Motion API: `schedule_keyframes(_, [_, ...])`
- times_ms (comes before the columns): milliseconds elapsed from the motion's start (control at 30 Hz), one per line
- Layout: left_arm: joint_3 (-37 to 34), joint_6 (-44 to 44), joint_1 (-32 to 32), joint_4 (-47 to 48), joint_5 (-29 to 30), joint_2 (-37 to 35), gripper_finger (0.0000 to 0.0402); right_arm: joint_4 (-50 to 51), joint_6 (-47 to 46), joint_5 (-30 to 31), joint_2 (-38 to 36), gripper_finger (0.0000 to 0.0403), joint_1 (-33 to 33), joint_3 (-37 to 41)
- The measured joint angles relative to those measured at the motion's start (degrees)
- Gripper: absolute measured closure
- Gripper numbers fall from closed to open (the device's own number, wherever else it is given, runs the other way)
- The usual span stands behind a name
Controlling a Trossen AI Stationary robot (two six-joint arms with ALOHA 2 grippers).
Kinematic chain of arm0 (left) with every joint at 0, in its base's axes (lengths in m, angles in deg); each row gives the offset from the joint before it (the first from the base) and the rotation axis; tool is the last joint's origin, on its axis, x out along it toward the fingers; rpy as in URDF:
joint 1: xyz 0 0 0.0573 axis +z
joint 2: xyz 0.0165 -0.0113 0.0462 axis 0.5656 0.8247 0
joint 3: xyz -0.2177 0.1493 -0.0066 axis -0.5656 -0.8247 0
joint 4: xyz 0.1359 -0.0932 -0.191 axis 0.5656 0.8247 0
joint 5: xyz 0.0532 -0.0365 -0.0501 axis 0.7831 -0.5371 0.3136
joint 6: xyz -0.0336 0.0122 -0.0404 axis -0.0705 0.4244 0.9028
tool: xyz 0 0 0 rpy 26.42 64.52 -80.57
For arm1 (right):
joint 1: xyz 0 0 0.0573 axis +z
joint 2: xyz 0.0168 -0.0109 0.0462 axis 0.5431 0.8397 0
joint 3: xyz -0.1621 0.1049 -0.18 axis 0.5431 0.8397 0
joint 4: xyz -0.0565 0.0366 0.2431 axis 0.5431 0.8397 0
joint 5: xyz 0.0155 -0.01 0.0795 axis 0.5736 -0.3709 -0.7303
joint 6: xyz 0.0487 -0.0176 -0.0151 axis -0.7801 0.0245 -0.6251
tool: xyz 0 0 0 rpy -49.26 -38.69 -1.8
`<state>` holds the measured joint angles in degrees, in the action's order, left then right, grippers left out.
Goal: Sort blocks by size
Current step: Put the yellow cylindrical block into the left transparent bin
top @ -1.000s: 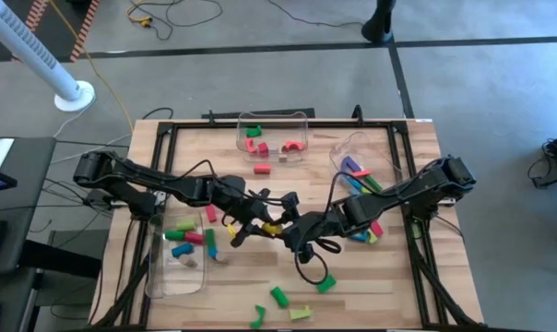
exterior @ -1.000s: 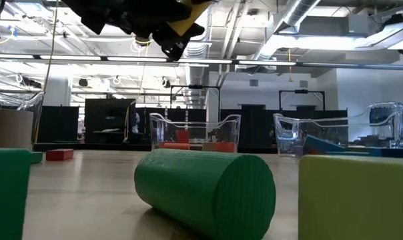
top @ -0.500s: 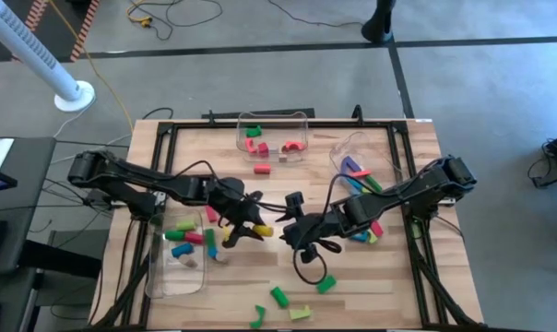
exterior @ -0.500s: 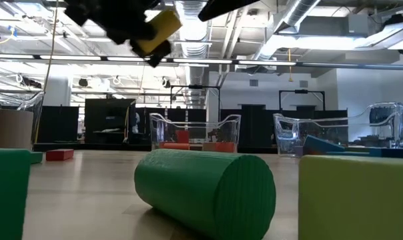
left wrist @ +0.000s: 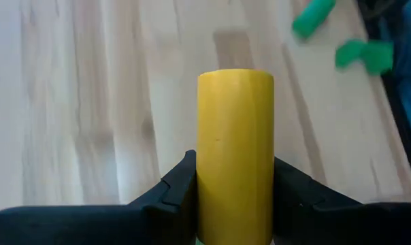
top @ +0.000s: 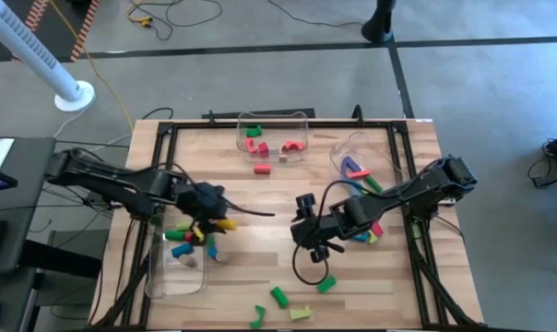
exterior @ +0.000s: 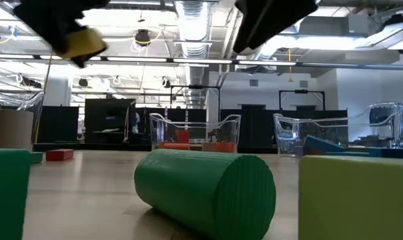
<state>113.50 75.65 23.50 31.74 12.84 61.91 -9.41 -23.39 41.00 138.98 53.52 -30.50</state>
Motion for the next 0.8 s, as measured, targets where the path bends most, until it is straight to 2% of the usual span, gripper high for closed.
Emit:
schedule_keyframes(233, [-0.1,10.1,-6.0,11.2,3.4,-2.4,0.0282,1.0,-1.3,-5.1,0.0,0.0158,1.3,0.0])
schedule_keyframes(533, [-2.9,20.1,-12.5,14.8,3.4,-2.4,0.0282,0.3,-6.2,-10.0,0.0,0.0158,3.4,2.7])
schedule_keyframes(800, [-2.9,26.4,-16.6,16.2,4.2,-2.4,0.0282,-1.8,-10.8,-10.2,0.0,0.0159,7.9,5.1])
